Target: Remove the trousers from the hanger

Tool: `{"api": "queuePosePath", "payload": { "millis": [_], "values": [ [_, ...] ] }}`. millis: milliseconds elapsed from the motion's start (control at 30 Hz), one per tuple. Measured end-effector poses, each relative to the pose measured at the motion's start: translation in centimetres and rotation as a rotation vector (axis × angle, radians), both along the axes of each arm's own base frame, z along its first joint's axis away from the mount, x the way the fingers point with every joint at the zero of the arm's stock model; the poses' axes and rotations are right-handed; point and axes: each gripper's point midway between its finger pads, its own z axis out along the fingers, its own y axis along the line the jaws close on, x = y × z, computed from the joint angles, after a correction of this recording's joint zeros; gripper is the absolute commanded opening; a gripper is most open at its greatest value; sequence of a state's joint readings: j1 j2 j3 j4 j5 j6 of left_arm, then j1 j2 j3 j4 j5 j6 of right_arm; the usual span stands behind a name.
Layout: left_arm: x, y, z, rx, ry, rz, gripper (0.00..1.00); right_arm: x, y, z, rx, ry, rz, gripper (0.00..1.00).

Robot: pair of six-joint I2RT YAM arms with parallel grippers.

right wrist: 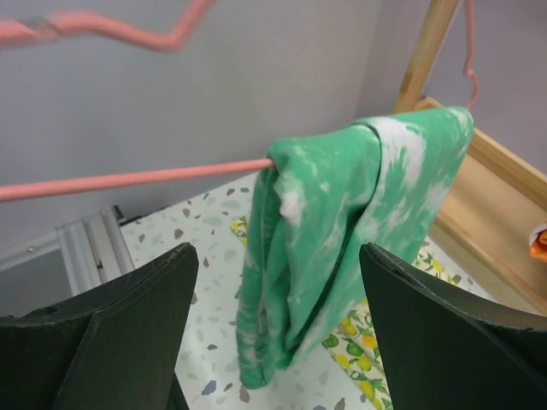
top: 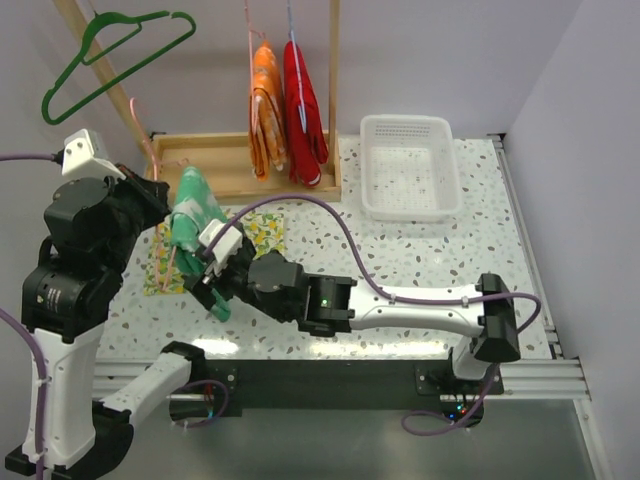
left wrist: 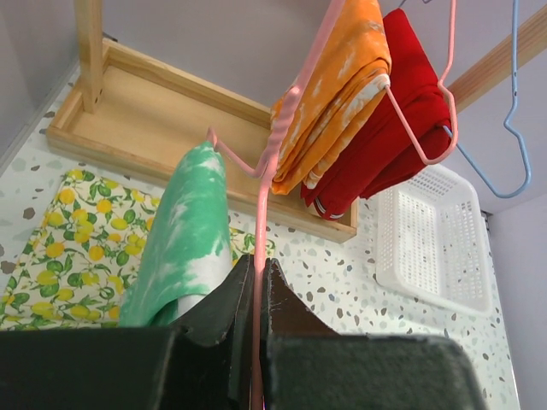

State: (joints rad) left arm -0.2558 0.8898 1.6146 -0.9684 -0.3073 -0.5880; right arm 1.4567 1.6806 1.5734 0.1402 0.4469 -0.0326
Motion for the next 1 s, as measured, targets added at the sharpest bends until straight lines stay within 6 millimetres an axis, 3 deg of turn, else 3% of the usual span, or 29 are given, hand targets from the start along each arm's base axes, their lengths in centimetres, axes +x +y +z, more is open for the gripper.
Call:
{"api": "queuePosePath", "payload": {
  "millis": [167,267,467,1000],
  "values": [
    [-0.5,0.2,0.7,0.008,-0.005,0.001,0.0,2.1,1.5,-3.8,-0.06,0.042,-0.036,0.8],
    [-1.0,0.4,1.6,0.012,-0.022,0.0,0.0,3.0,2.4,-4.5,-0.071,0.048,-0.049,0.79],
    [-1.7,0.7,2.1,0.018,-0.04,0.002,0.0,3.5,3.2,-3.6,-0.048,0.043,-0.058,0.79],
    [-3.1,1.3,2.4,0.022,-0.038,0.014,0.0,5.4,2.6,-3.0,-0.045,0.026,-0.095,0.79]
  ]
}}
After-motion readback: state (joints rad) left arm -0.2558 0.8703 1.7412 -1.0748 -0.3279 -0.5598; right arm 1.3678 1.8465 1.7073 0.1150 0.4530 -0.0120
